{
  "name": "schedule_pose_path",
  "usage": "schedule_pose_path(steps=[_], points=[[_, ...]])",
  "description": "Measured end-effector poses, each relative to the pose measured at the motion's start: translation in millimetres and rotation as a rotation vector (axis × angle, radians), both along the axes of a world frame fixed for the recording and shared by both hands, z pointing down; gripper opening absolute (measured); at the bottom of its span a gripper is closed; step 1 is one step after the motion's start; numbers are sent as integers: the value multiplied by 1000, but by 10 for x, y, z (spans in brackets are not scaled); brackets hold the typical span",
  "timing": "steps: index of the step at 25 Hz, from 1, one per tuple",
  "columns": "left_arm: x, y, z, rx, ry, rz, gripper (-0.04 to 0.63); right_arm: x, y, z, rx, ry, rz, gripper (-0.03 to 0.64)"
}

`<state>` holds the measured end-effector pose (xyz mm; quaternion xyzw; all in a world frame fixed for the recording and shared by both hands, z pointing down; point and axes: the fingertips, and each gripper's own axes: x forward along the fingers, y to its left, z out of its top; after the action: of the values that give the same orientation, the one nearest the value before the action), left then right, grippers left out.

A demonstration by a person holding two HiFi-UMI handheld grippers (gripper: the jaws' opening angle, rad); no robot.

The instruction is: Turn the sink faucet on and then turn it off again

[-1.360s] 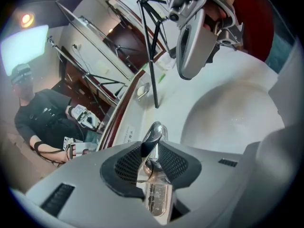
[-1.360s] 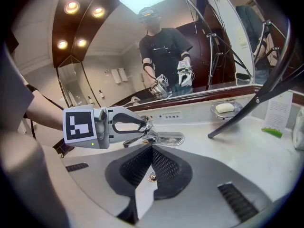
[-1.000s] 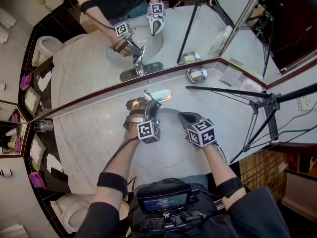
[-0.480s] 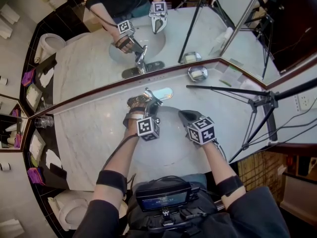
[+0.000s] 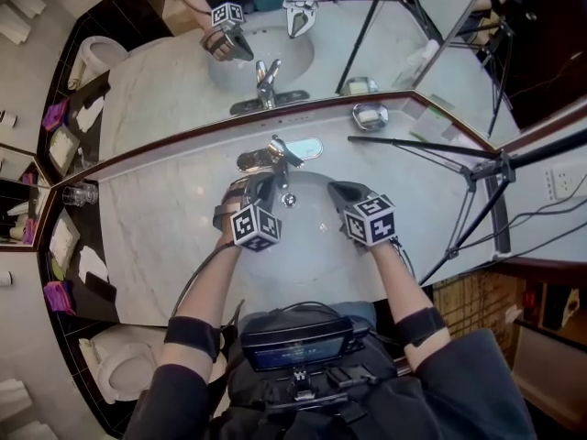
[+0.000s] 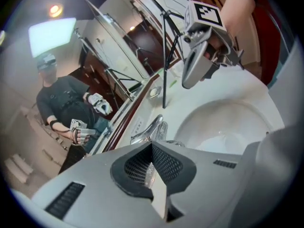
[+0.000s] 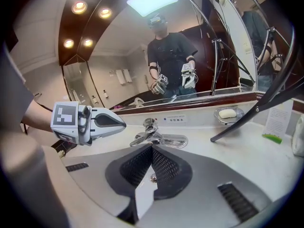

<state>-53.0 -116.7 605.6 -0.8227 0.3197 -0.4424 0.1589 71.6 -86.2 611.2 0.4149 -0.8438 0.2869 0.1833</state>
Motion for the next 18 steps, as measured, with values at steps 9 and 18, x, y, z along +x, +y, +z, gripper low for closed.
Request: schedule_pose_path(steps=[9, 18], points=[[-453, 207, -197, -191, 447, -324, 0, 35, 35, -20, 4, 10, -3, 26], [-1093, 505, -122, -218, 623, -537, 0, 69, 87, -14, 5, 23, 3, 26]])
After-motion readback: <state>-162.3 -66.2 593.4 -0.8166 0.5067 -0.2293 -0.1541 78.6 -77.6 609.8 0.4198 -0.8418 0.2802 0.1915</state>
